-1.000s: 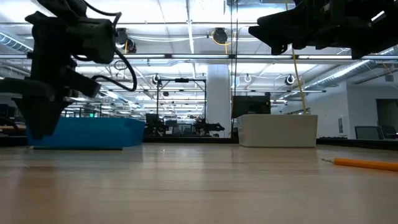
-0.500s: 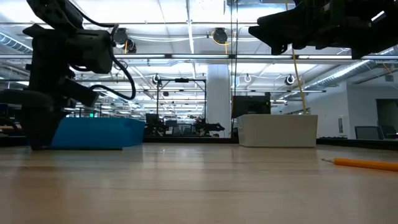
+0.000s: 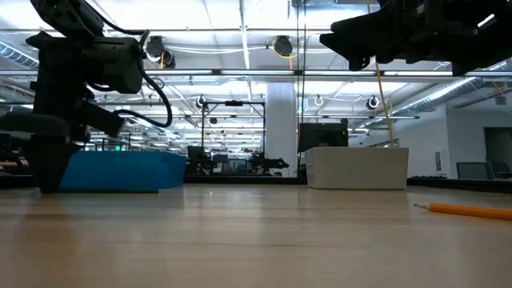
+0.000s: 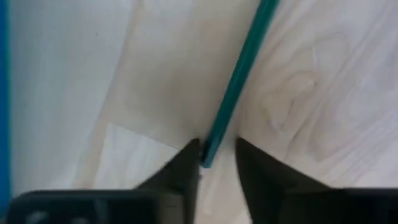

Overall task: Sort pens & pencils
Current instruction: Put the green pencil into the gray bin

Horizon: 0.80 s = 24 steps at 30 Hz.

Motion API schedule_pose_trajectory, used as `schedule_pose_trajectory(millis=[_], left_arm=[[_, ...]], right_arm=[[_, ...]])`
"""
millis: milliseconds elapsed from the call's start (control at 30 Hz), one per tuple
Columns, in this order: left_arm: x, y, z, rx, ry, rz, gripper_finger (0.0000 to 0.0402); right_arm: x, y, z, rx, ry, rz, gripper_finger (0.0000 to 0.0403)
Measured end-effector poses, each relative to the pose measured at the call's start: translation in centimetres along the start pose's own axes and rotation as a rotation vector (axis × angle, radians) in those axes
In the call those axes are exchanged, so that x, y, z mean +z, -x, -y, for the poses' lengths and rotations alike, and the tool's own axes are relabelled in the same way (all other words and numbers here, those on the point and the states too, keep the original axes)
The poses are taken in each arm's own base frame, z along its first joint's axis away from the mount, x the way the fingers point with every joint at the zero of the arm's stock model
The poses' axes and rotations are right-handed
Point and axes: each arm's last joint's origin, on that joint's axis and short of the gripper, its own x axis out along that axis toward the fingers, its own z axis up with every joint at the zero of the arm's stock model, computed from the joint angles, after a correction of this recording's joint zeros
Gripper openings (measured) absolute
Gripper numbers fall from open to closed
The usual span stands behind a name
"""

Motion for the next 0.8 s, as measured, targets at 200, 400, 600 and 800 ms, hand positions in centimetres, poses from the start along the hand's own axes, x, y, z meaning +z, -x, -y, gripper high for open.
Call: schedule_pose_trajectory(millis=[200, 400, 600, 800], left_arm=[[0.0, 0.0, 0.0, -0.013, 0.012, -0.005, 0.0016], [0.0, 0.0, 0.2, -0.031, 0.014, -0.005, 0.0008], [0.6, 1.0, 0.7, -0.069, -0.001, -0.011, 0.0003], [1.4, 2.5, 1.7, -0.147, -0.044, 0.024, 0.0001]], right_arm=[[0.0, 0.0, 0.0, 0.0, -0.011, 0.0, 0.0185], [0.0, 0.0, 0.0, 0.0, -0.01, 0.0, 0.0185], [0.0, 0.0, 0.0, 0.0, -0.009, 0.0, 0.0185], [0.0, 0.0, 0.0, 0.001, -0.009, -0.001, 0.0185]])
